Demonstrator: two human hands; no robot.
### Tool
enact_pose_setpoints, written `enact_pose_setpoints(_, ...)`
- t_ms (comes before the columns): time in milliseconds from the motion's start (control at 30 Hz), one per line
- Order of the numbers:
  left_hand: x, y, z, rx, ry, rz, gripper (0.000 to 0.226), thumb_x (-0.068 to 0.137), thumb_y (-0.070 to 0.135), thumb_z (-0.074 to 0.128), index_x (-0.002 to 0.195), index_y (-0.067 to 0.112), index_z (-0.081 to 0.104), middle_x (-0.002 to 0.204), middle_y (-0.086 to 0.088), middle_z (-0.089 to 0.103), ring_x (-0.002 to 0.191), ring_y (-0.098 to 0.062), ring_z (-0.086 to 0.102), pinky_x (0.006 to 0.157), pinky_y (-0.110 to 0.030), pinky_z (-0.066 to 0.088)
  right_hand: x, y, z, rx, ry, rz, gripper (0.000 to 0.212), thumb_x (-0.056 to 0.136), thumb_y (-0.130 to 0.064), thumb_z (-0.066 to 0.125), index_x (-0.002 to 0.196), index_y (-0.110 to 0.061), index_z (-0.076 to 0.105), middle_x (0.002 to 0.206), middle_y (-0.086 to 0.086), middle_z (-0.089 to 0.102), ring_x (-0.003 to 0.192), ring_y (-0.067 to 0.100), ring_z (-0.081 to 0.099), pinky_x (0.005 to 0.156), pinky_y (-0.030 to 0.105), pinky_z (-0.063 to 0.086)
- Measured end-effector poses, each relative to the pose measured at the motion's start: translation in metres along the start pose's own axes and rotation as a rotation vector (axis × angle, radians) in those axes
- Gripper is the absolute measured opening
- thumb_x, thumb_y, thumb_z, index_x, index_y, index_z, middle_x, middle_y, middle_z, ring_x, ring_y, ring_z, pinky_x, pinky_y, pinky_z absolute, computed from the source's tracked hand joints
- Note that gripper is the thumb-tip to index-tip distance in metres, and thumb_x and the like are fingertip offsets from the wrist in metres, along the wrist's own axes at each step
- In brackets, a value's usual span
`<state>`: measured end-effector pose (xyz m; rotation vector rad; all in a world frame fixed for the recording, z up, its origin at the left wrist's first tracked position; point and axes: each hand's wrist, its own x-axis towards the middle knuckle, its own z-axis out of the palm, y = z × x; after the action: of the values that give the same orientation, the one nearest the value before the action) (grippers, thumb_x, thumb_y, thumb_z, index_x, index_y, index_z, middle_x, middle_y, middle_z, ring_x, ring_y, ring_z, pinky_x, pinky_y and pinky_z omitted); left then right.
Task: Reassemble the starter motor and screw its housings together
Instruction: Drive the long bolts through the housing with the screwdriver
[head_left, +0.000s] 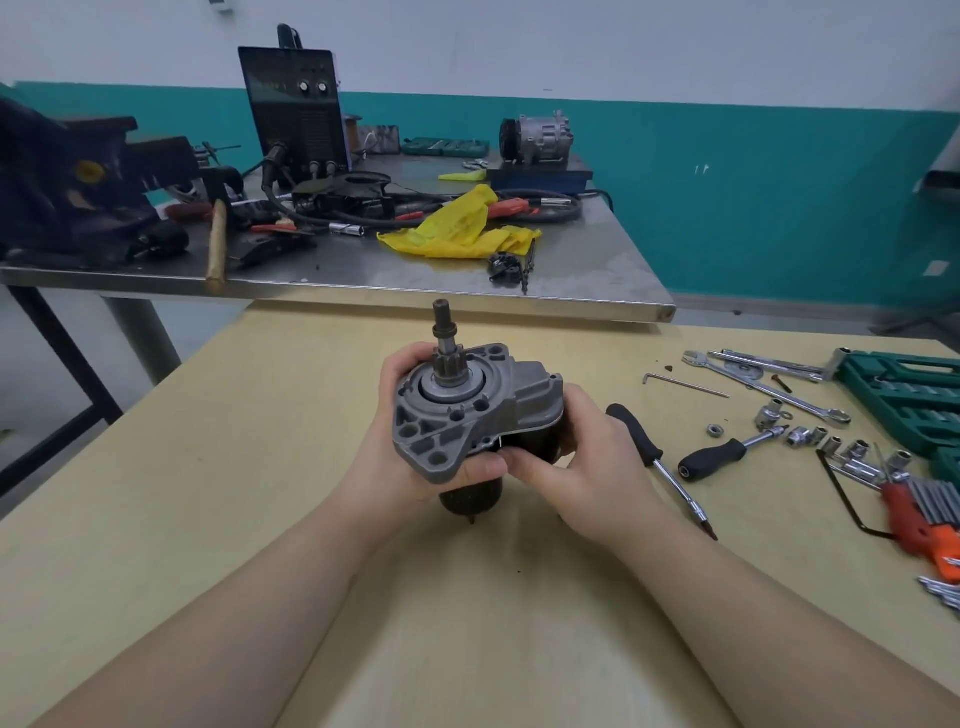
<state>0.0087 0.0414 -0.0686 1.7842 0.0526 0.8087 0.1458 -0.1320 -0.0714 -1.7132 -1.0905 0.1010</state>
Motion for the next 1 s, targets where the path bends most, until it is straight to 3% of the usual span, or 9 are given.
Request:
enact_pose_setpoints(100,-0.002,0.001,0.003,0.018,0.028,0.024,0.104,0.061,0.022,0.097,0.143,0.019,0.033,0.137,0.022,0.064,0.132,-0.012,0.063,0.106,-0.022,0.051,-0.004,0.002,0.002,-0.023,0.031,-0.018,0.051,0.079,-0.057,0.081,0.123,-0.041,0.060,0.113,-0.027,0.071,0.100,0.001,0.068,0.075,0.012,0.047)
enact_pose_setpoints(200,0.000,0.000,0.002,0.064,0.041,0.047,0.109,0.061,0.013,0.104,0.143,0.017,0.032,0.135,0.026,0.064,0.130,-0.006,0.064,0.105,-0.018,0.049,-0.002,0.000,-0.001,-0.057,-0.016,0.004,0.055,0.078,-0.062,0.082,0.126,-0.047,0.059,0.116,-0.027,0.072,0.102,0.002,0.069,0.079,0.020,0.054)
enact_pose_setpoints(300,-0.001,-0.003,0.001,0.079,0.054,0.060,0.104,0.064,0.008,0.099,0.143,0.021,0.033,0.132,0.029,0.063,0.127,-0.001,0.063,0.103,-0.014,0.049,0.013,-0.005,-0.028,-0.200,-0.256,0.065,0.059,0.074,-0.071,0.078,0.127,-0.053,0.062,0.112,-0.028,0.073,0.098,0.001,0.069,0.081,0.032,0.059)
enact_pose_setpoints(467,-0.001,-0.003,0.002,0.058,0.070,0.046,0.097,0.064,0.027,0.093,0.141,0.039,0.034,0.132,0.029,0.063,0.127,0.002,0.062,0.102,-0.011,0.048,0.027,-0.012,-0.082,-0.569,-0.500,0.245,0.042,0.067,-0.076,0.070,0.094,-0.044,0.077,0.090,-0.031,0.071,0.084,-0.007,0.067,0.071,0.025,0.055)
enact_pose_setpoints(533,0.000,-0.004,0.002,0.059,0.081,0.057,0.097,0.065,0.026,0.094,0.140,0.046,0.036,0.135,0.025,0.064,0.130,-0.003,0.062,0.103,-0.014,0.049,0.024,-0.013,-0.077,-0.732,-0.555,0.278,0.035,0.072,-0.065,0.071,0.089,-0.035,0.078,0.086,-0.020,0.074,0.079,0.001,0.069,0.072,0.035,0.062)
enact_pose_setpoints(633,0.000,-0.005,0.002,0.069,0.098,0.083,0.097,0.063,0.028,0.095,0.136,0.061,0.040,0.138,0.018,0.064,0.132,-0.009,0.062,0.106,-0.020,0.051,0.020,-0.014,-0.051,-0.969,-0.628,0.237,0.033,0.081,-0.054,0.069,0.095,-0.025,0.078,0.086,-0.005,0.074,0.085,0.021,0.067,0.072,0.033,0.060)
enact_pose_setpoints(800,0.000,-0.005,0.001,0.082,0.103,0.098,0.095,0.064,0.030,0.095,0.134,0.065,0.041,0.137,0.019,0.064,0.132,-0.009,0.062,0.108,-0.023,0.052,0.016,-0.008,-0.028,-1.097,-0.627,0.165,0.016,0.093,-0.033,0.064,0.093,-0.022,0.075,0.085,0.000,0.069,0.090,0.029,0.064,0.061,0.027,0.027)
enact_pose_setpoints(867,-0.002,-0.007,0.001,0.063,0.091,0.086,0.095,0.064,0.029,0.096,0.134,0.063,0.042,0.138,0.019,0.063,0.133,-0.009,0.061,0.109,-0.024,0.051,0.016,-0.008,-0.032,-1.061,-0.609,0.188,0.014,0.093,-0.035,0.063,0.093,-0.026,0.074,0.087,-0.005,0.069,0.091,0.024,0.062,0.056,0.027,0.030)
enact_pose_setpoints(1000,-0.001,-0.006,0.001,0.056,0.074,0.065,0.097,0.065,0.028,0.094,0.142,0.044,0.037,0.135,0.025,0.063,0.131,-0.003,0.062,0.105,-0.017,0.049,0.022,-0.012,-0.052,-0.814,-0.433,0.298,0.001,0.091,-0.035,0.064,0.091,-0.035,0.065,0.087,-0.017,0.063,0.085,0.012,0.060,0.069,0.029,0.049)
